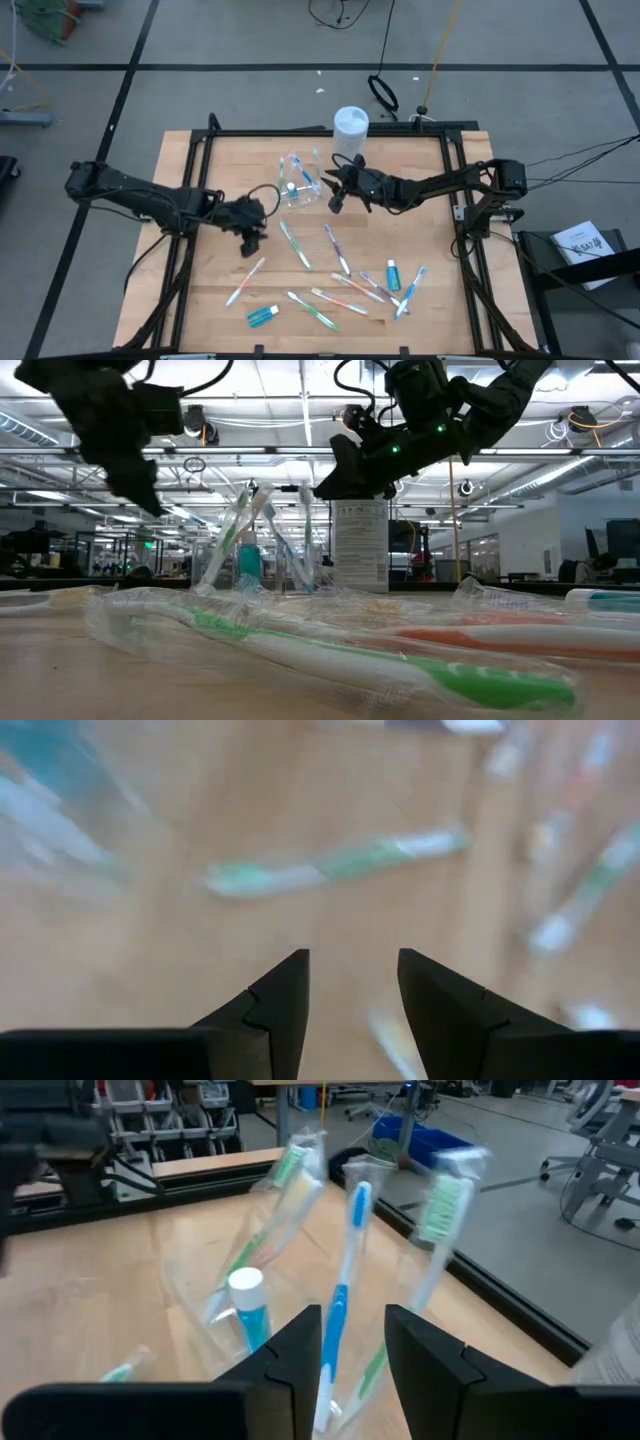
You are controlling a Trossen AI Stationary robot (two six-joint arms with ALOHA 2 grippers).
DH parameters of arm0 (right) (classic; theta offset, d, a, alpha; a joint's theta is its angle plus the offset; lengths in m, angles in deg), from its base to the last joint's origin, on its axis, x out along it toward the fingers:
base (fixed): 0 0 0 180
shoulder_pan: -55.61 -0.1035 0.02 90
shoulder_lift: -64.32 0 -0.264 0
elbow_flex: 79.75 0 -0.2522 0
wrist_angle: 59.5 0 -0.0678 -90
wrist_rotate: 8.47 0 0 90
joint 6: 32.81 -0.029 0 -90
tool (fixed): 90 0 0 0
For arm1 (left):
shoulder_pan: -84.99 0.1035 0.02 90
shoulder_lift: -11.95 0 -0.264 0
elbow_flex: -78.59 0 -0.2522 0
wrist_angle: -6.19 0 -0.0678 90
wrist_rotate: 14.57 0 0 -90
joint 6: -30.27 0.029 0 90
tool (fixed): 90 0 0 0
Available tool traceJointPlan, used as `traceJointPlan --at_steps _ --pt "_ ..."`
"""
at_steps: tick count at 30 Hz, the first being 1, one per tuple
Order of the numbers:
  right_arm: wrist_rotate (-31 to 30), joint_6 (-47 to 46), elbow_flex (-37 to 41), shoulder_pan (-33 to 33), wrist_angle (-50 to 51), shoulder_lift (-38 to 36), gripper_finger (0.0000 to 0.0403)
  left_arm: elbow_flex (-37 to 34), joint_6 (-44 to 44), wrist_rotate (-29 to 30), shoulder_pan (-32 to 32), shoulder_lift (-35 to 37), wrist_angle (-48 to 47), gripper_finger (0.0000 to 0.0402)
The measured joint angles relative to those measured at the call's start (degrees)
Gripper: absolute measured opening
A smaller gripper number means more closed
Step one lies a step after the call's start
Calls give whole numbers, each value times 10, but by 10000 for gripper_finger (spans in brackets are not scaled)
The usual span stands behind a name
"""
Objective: Pick & Place toothbrushing station
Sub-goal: Put the orange toothbrush into the transparent organizer
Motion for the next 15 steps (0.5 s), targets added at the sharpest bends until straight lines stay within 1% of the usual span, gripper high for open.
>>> traceJointPlan --at_steps 3,8,12,15 --pt "0 1 0 -5 3 0 105 0 -60 -10 -45 -2 -7 161" --pt "0 -4 0 -16 24 0 108 0 -133 15 -120 -35 -3 161" --pt "0 -8 0 -23 21 0 106 0 -198 29 -161 -89 -3 161" --pt "0 -7 0 -23 22 0 105 0 -234 18 -179 -130 -3 161"
